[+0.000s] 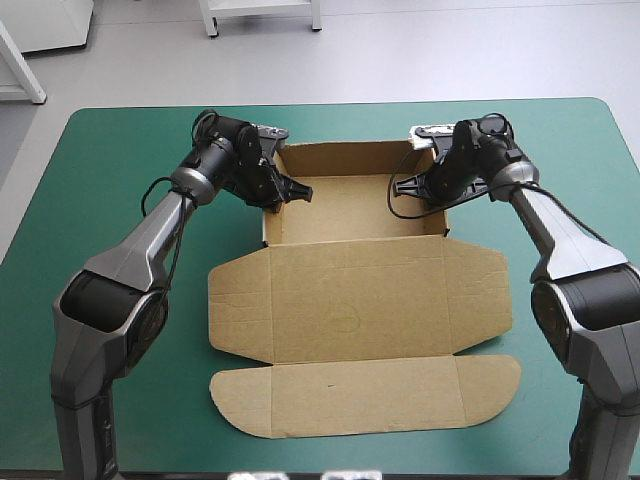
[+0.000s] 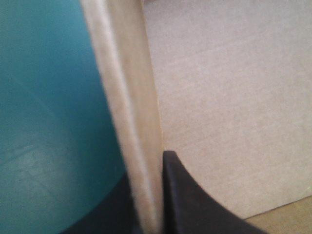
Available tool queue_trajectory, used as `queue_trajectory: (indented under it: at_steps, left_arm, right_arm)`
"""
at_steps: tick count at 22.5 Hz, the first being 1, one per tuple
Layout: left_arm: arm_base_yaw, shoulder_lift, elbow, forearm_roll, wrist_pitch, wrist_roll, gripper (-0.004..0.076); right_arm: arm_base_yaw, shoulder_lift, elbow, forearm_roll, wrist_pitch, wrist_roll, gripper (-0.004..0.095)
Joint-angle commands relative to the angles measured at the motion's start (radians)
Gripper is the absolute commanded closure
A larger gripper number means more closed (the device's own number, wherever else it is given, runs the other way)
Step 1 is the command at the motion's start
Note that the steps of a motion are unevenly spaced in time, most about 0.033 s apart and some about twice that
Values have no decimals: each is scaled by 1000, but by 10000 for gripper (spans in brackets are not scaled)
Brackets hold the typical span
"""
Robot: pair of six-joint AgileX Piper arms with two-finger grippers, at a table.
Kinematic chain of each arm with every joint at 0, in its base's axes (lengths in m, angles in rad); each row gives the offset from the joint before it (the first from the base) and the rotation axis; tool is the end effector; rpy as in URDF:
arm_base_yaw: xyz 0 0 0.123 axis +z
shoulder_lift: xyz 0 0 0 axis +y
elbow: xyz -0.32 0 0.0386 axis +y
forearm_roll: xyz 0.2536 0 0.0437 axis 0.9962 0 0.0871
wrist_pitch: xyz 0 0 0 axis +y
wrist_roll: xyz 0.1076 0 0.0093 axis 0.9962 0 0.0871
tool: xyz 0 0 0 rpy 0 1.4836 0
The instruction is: Fold the box
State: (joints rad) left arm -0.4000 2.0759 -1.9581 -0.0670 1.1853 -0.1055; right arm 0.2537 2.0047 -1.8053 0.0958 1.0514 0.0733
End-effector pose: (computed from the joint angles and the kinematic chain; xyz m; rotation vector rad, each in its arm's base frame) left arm 0.4423 -0.1943 0.2969 0.3922 2.7790 -0.2164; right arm 0.4522 0.1265 0.2909 -0.2058 2.7391 0.2184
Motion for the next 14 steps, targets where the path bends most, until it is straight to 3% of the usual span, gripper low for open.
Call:
queue_trajectory:
  at_steps: [1,11,13,14]
  left_arm:
    - [-11,-30,-34,-42,-56,46,732]
    - [-11,17,-32,-44,-73,64,715]
    - [-11,17,-32,-46,-72,70,578]
    - [-11,17,-32,-51,-67,70,446]
  right_arm:
    - [8,-35,-30,18,0,-45,904]
    - [8,-8,-30,-19,-11,-45,868]
    - [8,-9,-30,-39,-11,-45,743]
    - [8,-11,-30,-38,-9,-45,658]
